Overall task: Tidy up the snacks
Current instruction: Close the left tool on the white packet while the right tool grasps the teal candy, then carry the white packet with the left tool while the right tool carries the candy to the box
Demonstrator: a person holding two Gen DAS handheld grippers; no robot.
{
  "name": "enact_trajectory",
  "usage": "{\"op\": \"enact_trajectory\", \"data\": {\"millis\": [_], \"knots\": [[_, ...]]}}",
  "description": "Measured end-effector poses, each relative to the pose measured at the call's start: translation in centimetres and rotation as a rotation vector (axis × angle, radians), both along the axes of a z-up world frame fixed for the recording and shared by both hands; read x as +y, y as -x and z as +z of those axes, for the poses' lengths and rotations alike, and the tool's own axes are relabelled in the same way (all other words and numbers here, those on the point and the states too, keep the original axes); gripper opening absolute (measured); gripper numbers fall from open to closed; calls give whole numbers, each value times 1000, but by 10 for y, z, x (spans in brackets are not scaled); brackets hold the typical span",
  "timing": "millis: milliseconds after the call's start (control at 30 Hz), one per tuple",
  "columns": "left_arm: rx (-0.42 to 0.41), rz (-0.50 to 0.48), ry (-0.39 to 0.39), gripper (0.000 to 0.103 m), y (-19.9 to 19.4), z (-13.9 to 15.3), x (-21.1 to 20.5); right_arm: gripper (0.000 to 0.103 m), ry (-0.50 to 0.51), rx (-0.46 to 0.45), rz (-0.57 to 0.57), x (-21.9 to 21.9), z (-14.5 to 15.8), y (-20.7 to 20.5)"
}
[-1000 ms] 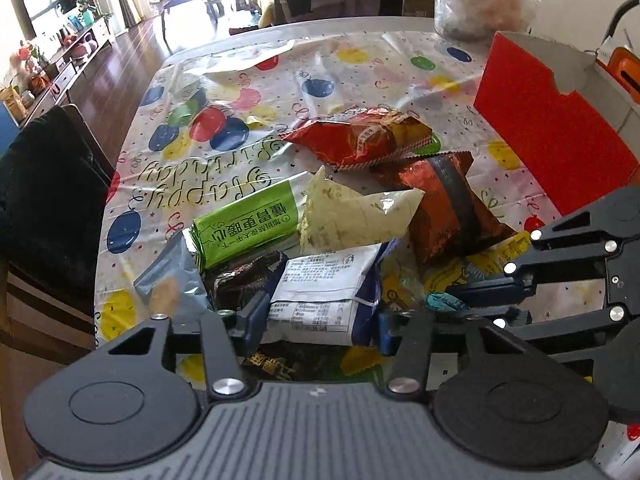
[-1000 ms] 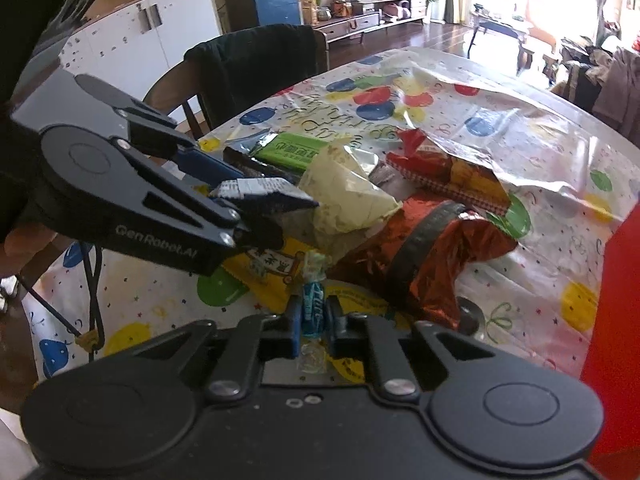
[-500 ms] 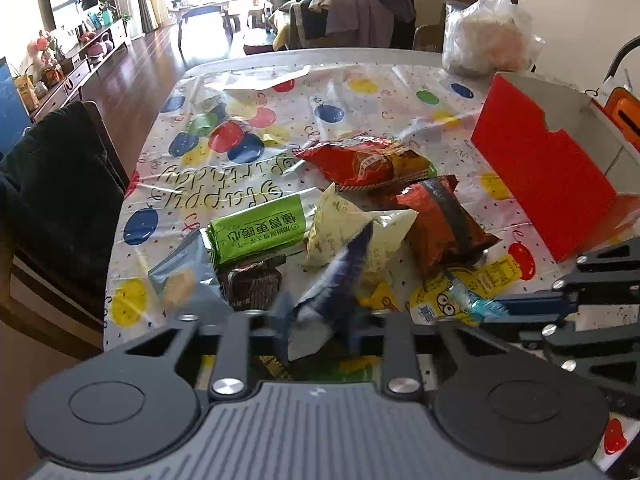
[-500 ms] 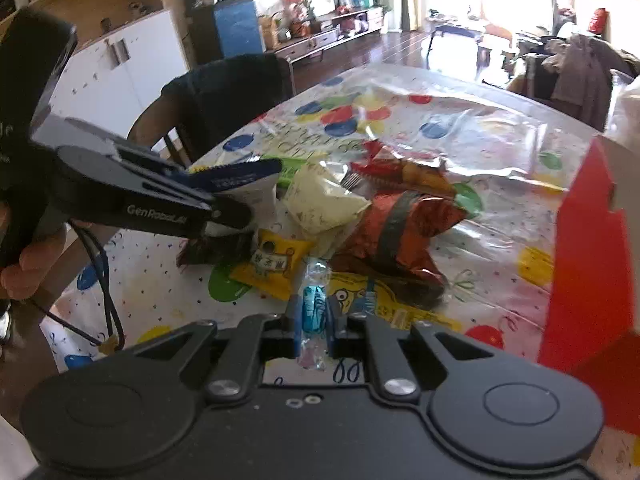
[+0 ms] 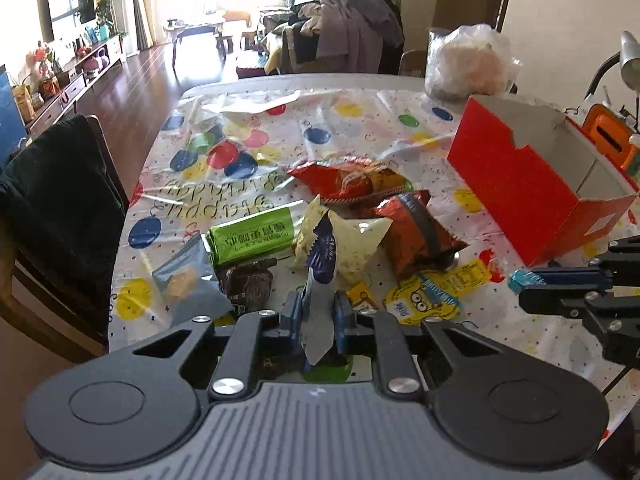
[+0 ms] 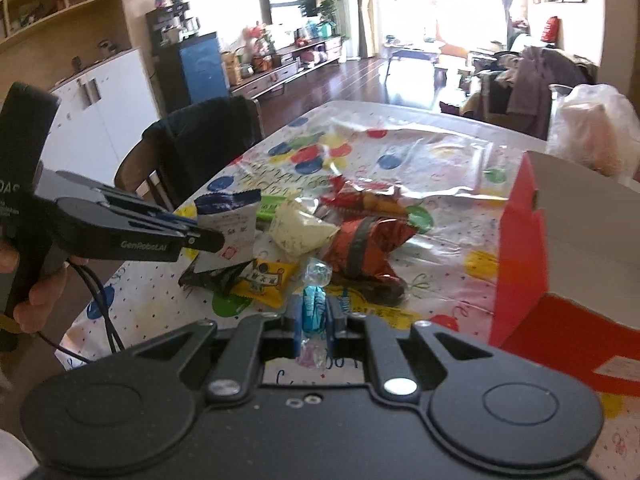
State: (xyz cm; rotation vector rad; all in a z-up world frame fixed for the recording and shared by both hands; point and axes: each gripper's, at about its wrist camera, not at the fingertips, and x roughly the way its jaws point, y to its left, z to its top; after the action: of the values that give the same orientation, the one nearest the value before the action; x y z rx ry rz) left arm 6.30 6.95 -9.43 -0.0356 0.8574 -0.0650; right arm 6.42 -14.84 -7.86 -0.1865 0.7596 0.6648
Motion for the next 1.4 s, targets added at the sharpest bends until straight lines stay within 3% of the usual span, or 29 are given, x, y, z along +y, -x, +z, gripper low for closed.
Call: {"op": "enact_trajectory", "data": {"millis": [300,500,667,1033,1400], "knots": [[-35,-33,15,15,3,22,-13,11,-32,-31,-88,-28,30,4],[-2,-25,42,15,-1,18,-18,11,-46,-44,-111,-46,39,0],[-2,-43,44,15,-6,32,-37,11,-70,-43,-127,-68,47,-8],[-71,-139,59,15,-49,78,-128,11,-81,-82,-186,-152,68,-53],[-64,-206,71,15,-112,83,-225,11,-47,-71,-259,-244,65,-102]]}}
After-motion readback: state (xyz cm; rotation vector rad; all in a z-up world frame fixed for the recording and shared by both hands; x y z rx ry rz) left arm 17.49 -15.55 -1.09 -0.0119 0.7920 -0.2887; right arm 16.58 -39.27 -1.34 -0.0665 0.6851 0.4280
